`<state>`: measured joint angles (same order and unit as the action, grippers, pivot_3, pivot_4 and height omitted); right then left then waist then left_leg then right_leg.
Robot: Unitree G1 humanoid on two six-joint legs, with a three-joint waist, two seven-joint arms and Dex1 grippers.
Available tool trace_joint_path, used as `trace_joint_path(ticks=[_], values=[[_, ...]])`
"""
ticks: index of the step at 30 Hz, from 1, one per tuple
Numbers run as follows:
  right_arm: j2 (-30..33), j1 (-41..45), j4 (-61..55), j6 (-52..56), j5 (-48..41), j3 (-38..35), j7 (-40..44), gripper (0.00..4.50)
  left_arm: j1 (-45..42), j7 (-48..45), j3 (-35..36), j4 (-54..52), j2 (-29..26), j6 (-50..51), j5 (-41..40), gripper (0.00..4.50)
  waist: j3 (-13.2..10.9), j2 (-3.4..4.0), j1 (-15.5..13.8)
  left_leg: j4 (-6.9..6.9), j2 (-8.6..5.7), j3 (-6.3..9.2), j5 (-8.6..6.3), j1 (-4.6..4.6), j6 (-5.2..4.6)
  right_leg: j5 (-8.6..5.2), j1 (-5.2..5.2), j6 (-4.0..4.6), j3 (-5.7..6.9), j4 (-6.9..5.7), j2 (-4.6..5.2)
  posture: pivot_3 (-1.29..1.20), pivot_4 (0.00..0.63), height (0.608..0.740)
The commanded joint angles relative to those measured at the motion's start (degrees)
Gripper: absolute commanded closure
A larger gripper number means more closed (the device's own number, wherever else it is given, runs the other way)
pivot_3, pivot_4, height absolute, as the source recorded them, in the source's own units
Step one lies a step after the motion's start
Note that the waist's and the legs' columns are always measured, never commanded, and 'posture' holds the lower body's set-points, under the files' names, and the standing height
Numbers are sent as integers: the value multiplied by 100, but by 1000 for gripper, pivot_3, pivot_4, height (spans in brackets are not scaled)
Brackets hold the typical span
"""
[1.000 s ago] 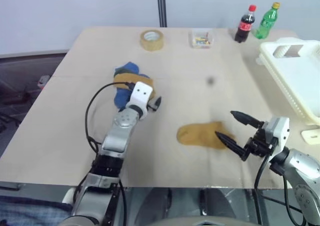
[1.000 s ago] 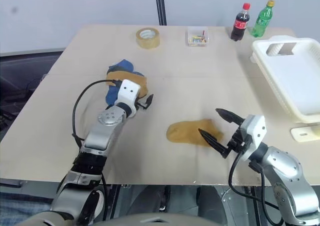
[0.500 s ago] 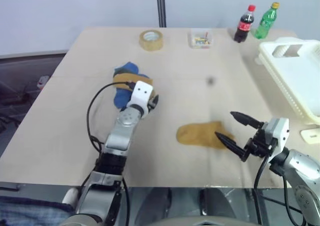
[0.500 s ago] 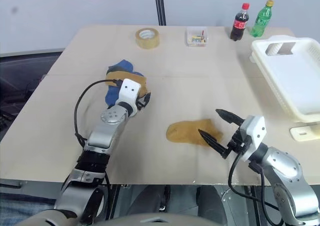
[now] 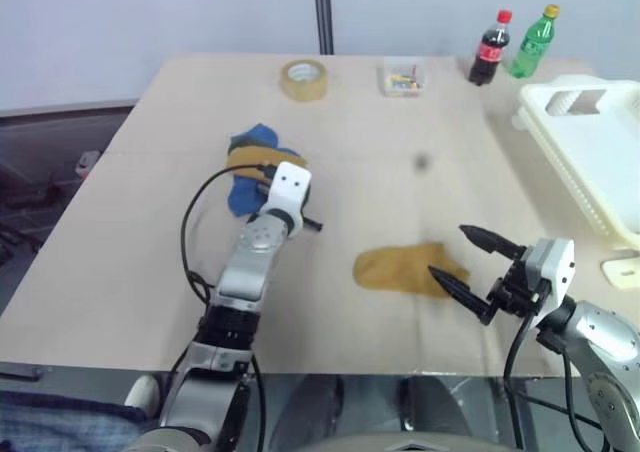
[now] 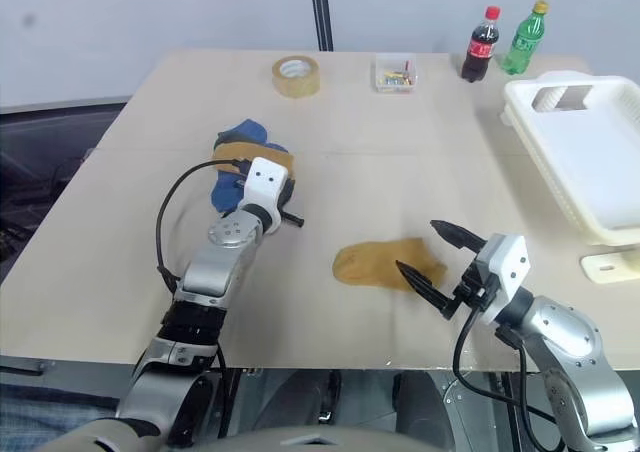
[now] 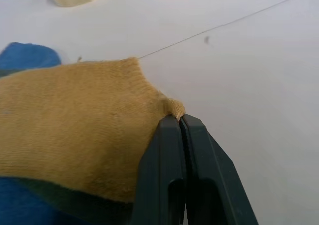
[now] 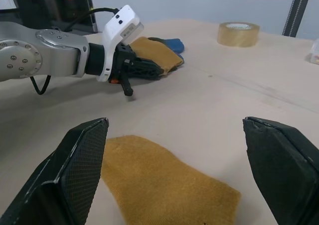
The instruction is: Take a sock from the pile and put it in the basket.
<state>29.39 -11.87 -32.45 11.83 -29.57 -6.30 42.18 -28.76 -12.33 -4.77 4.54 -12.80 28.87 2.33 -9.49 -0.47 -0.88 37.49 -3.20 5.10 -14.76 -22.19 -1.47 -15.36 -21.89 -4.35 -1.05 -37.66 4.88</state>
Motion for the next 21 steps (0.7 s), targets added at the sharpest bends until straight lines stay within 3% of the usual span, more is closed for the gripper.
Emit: trace_joint_path(ticks=[1, 12, 17, 21], values=[[-38, 29, -75, -156, 9, 20, 19, 0, -299, -132, -187, -485, 343, 325, -195, 4491, 0, 0, 2, 1, 0, 0, 0, -1, 0, 0, 0, 0, 0, 0, 1, 0, 150, 740], [-94, 55, -83, -221, 92, -21, -130, 0, -910, -185, -512, -261, 1845, 1265, -791, 4491, -2, -4, 34, 2, 0, -4, 0, 1, 0, 0, 0, -1, -4, -3, -4, 0, 150, 740], [-117, 42, -108, -248, 134, -164, -303, 0, -1090, 206, -272, 202, 2506, 1302, -996, 4491, -3, -6, 11, 6, -2, -3, 0, -2, 0, 0, 1, -1, -4, -2, -3, 0, 150, 740], [-149, 28, -179, -178, 46, -358, -483, 0, -1117, 147, -223, 331, 2686, 1335, -1413, 3151, -4, -7, 18, 6, 0, -3, 1, -1, 1, 0, -1, -1, -5, -5, -5, 0, 150, 740]])
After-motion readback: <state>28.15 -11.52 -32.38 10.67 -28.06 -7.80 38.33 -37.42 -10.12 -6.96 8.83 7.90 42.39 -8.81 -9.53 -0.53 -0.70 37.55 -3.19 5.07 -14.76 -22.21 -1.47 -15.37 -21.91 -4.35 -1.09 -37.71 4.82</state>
